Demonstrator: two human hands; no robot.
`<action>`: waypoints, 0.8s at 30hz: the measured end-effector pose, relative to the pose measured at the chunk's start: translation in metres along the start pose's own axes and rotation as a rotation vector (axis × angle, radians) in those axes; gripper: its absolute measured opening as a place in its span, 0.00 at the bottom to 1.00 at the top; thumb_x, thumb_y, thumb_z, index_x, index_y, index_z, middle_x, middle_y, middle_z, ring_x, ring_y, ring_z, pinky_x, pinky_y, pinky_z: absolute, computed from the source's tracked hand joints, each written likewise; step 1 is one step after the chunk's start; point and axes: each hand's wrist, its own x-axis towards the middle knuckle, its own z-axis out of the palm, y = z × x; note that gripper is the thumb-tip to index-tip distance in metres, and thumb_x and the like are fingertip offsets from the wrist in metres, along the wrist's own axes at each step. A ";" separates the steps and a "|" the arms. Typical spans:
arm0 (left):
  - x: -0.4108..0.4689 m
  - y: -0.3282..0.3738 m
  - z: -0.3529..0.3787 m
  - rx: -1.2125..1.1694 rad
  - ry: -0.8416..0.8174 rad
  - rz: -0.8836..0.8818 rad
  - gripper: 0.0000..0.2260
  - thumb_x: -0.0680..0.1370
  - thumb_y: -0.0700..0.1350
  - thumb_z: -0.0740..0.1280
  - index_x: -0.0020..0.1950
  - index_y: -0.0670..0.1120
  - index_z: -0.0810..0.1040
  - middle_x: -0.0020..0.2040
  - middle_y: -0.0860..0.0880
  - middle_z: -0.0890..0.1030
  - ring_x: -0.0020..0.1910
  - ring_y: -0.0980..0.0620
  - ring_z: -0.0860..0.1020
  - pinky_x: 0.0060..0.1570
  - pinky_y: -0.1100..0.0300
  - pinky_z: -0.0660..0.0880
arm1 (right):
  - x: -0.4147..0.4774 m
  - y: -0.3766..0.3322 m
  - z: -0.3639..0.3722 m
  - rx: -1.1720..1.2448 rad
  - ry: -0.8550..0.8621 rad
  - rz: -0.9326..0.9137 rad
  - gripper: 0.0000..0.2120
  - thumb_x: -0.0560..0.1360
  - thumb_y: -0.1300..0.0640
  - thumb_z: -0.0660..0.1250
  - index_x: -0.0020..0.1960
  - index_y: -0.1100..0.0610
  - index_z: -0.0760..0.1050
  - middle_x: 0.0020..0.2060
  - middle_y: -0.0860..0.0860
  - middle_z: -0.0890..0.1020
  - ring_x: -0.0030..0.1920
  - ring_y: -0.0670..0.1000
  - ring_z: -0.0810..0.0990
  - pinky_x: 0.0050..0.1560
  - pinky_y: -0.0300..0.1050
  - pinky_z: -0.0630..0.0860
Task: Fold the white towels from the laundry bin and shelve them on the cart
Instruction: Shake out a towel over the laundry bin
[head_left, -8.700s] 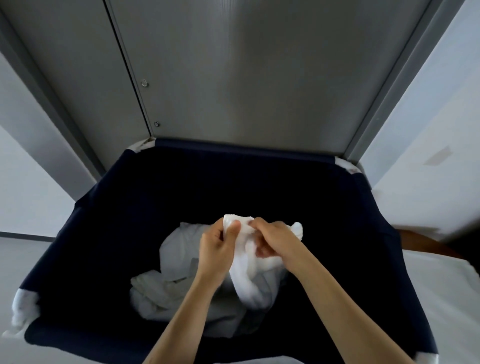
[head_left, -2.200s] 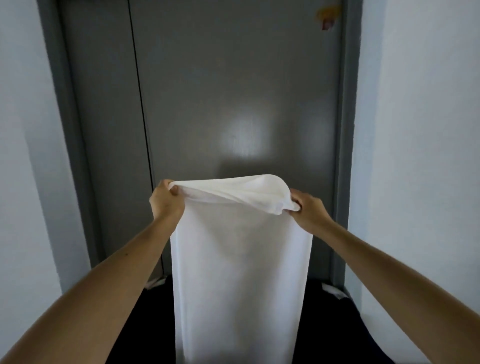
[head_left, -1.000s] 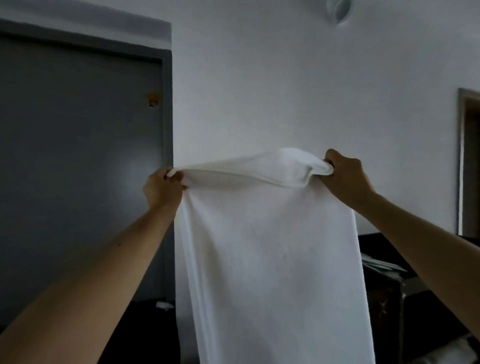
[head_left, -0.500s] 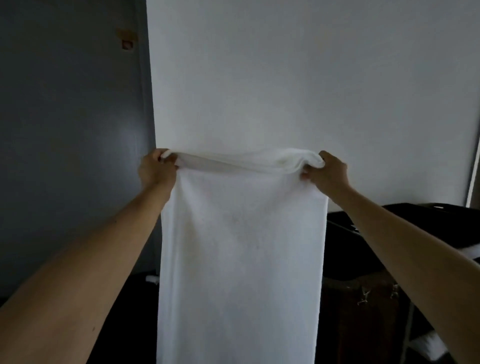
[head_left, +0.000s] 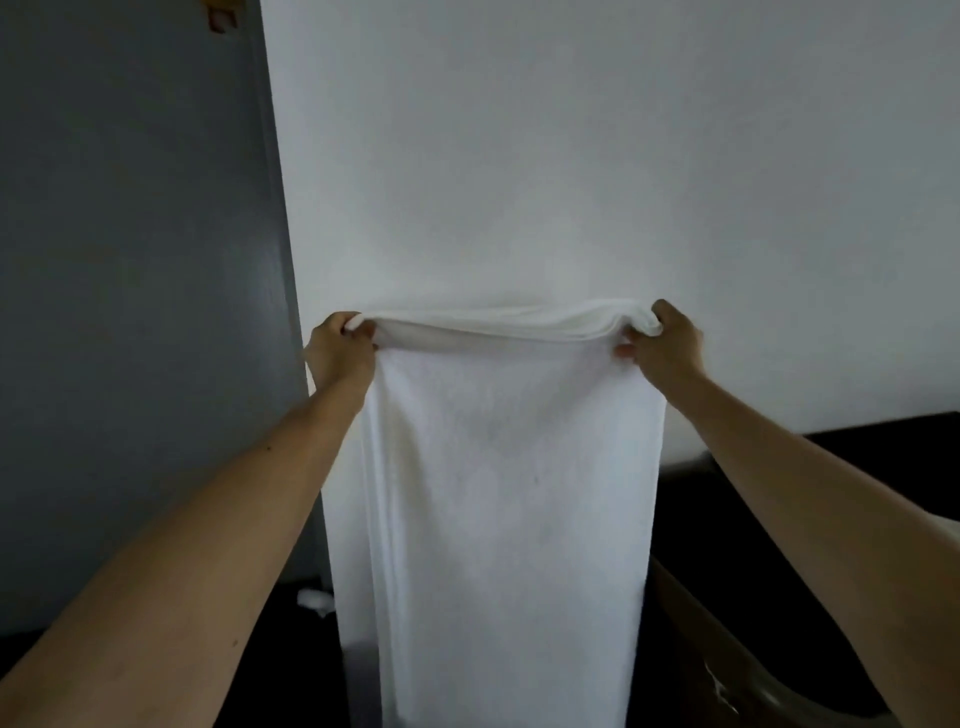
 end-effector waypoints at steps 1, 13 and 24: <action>0.004 -0.004 0.009 0.005 0.009 -0.006 0.07 0.77 0.40 0.65 0.53 0.42 0.79 0.46 0.46 0.78 0.51 0.43 0.80 0.54 0.49 0.78 | 0.009 0.007 0.005 -0.018 0.000 -0.022 0.17 0.72 0.69 0.66 0.32 0.56 0.61 0.30 0.52 0.69 0.34 0.51 0.73 0.32 0.43 0.78; 0.016 -0.037 0.047 0.075 0.164 -0.085 0.05 0.77 0.40 0.64 0.47 0.48 0.77 0.44 0.50 0.78 0.44 0.50 0.78 0.53 0.50 0.79 | 0.065 0.043 0.042 0.028 -0.216 -0.045 0.19 0.74 0.69 0.64 0.32 0.56 0.59 0.29 0.51 0.67 0.19 0.35 0.68 0.20 0.25 0.64; -0.104 -0.047 -0.043 0.222 0.095 -0.139 0.09 0.77 0.43 0.65 0.55 0.45 0.80 0.50 0.44 0.81 0.50 0.45 0.80 0.54 0.50 0.78 | -0.063 0.064 -0.010 0.066 -0.259 0.074 0.16 0.74 0.67 0.65 0.34 0.56 0.62 0.36 0.56 0.71 0.35 0.50 0.74 0.28 0.31 0.76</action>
